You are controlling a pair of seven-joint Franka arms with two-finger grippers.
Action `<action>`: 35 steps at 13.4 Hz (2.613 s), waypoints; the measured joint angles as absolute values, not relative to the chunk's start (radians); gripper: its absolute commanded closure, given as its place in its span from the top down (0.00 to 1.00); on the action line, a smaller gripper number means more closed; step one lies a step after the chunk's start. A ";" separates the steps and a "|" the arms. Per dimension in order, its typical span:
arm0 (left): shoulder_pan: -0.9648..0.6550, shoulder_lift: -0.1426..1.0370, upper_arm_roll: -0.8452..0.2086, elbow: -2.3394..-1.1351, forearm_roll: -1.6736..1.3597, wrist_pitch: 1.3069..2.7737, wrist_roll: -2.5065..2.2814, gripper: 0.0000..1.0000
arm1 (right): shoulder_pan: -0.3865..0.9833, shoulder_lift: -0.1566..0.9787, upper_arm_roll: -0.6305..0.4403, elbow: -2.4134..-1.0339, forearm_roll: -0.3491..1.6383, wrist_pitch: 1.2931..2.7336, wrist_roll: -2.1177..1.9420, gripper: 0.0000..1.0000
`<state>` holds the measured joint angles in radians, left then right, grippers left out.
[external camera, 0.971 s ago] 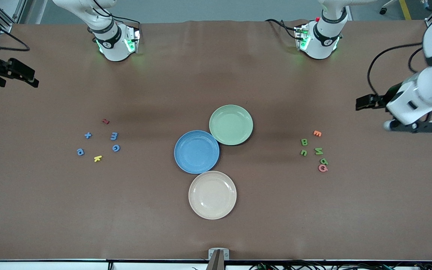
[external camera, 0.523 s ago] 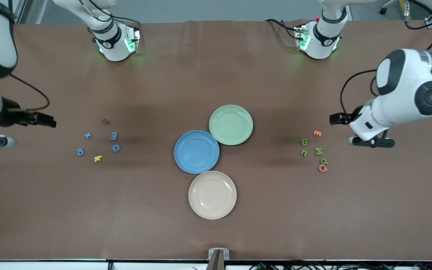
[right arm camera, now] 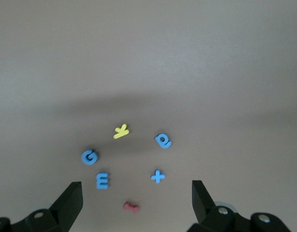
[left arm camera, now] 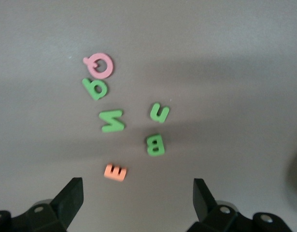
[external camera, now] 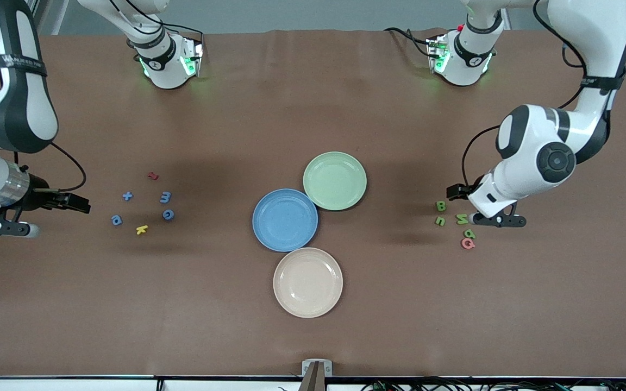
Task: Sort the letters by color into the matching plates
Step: 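Grasp the green n with the left gripper while the right gripper grasps the blue d, then place the green n on the green plate while the right gripper carries the blue d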
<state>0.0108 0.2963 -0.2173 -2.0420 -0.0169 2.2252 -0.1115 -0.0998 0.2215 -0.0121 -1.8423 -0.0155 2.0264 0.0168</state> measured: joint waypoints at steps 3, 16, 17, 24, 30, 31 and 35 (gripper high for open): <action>-0.003 0.338 -0.218 -2.094 -0.011 2.359 -0.111 1.00 | -0.136 0.223 -0.012 -1.982 -0.016 2.225 -0.030 1.00; -0.041 0.510 -0.218 -2.044 0.136 2.475 -0.333 0.88 | -0.169 0.386 -0.003 -2.201 -0.016 2.585 -0.073 1.00; -0.044 0.522 -0.218 -2.031 0.136 2.475 -0.344 0.84 | -0.169 0.393 -0.002 -2.200 -0.016 2.593 -0.073 1.00; -0.044 0.558 -0.218 -2.007 0.137 2.482 -0.353 0.63 | -0.171 0.463 -0.005 -2.160 -0.016 2.625 -0.073 0.84; -0.043 0.558 -0.217 -2.006 0.137 2.491 -0.353 0.38 | -0.171 0.477 -0.004 -2.141 -0.016 2.628 -0.073 0.63; -0.043 0.557 -0.217 -2.005 0.137 2.491 -0.353 0.34 | -0.171 0.477 -0.004 -2.141 -0.016 2.628 -0.073 0.63; -0.041 0.556 -0.216 -2.001 0.137 2.494 -0.353 0.26 | -0.171 0.481 -0.005 -2.141 -0.016 2.628 -0.073 0.63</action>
